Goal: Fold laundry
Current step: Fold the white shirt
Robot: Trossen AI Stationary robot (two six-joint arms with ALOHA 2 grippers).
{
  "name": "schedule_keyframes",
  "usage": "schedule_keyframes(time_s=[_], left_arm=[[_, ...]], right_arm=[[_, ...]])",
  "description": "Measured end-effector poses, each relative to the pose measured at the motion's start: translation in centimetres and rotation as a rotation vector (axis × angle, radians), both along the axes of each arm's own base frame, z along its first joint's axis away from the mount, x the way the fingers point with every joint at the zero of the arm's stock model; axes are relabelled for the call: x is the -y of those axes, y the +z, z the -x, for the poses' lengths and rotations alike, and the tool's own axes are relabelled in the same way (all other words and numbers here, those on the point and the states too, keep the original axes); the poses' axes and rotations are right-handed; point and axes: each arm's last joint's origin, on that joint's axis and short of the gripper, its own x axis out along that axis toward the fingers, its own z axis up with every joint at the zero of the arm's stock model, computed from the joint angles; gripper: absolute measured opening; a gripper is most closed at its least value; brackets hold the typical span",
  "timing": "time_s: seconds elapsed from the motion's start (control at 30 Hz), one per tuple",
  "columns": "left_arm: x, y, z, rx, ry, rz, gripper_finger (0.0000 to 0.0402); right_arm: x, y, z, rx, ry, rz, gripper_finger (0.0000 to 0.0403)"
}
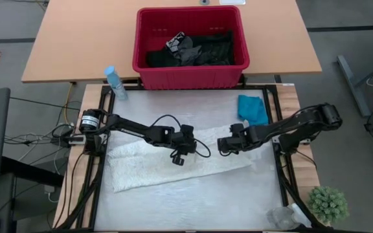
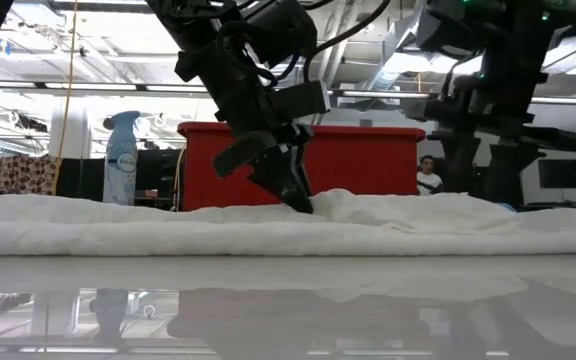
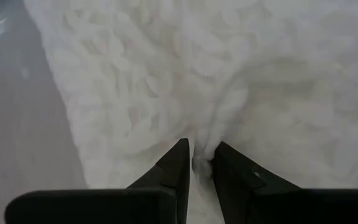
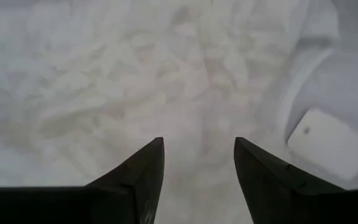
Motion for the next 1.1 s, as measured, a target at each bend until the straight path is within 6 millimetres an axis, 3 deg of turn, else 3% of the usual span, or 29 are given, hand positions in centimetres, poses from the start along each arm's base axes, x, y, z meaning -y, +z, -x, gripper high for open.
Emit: schedule_keyframes(time_s=[0.37, 0.6, 1.1], left_arm=[[-0.15, 0.08, -0.08, 0.006, -0.012, -0.052, 0.0058], [-0.05, -0.05, 0.07, -0.013, -0.025, -0.019, 0.0081], [-0.05, -0.3, 0.47, -0.069, -0.01, -0.115, 0.0211]], right_arm=[[0.18, -0.49, -0.66, 0.004, 0.027, 0.0, 0.0183], [-0.25, -0.45, -0.93, 0.032, 0.053, -0.025, 0.018], [-0.61, -1.04, -1.17, 0.017, 0.051, -0.027, 0.0182]])
